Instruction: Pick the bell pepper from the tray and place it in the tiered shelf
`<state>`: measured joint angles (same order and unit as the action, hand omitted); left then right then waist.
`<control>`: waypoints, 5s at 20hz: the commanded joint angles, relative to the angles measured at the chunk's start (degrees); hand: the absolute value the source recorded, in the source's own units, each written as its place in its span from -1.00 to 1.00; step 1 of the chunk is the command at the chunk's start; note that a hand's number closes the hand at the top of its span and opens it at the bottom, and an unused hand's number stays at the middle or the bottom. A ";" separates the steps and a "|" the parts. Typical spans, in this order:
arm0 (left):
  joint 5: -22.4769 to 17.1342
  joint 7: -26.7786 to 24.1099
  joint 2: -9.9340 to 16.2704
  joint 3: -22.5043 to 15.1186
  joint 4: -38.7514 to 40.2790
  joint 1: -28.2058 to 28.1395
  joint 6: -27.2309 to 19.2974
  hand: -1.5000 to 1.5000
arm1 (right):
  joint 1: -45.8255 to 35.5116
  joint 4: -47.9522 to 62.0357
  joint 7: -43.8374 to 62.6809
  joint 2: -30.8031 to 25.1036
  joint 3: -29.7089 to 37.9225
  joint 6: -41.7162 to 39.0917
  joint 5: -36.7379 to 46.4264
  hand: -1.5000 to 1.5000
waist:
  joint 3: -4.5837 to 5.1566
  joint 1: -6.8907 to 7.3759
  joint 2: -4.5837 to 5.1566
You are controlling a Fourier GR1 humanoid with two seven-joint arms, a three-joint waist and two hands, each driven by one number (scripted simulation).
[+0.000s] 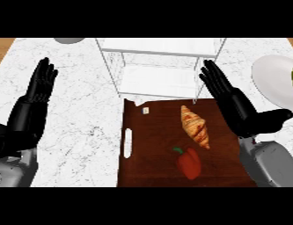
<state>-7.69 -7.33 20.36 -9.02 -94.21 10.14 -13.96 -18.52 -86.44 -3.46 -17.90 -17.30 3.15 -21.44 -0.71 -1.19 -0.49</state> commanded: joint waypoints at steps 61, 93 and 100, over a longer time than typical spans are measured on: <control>-6.87 22.92 -3.59 7.37 19.43 -5.37 9.40 0.00 | 3.98 -33.51 72.19 -7.21 -24.44 -10.47 50.63 -1.00 | 0.74 0.99 0.42; -2.58 24.66 -8.32 10.61 13.91 -10.01 12.04 0.00 | 10.47 -7.05 46.04 8.93 -16.51 -5.93 70.17 -1.00 | 0.71 1.35 0.47; -3.79 24.70 -6.55 12.50 17.04 -7.38 14.32 0.00 | 10.63 -7.09 40.95 5.67 -20.12 -15.92 66.72 1.00 | 0.72 1.18 0.49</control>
<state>-10.66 16.66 13.26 2.42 -79.48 2.27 -1.22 -9.07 -93.06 39.58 -13.28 -36.66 -9.50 47.42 0.21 0.12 -0.66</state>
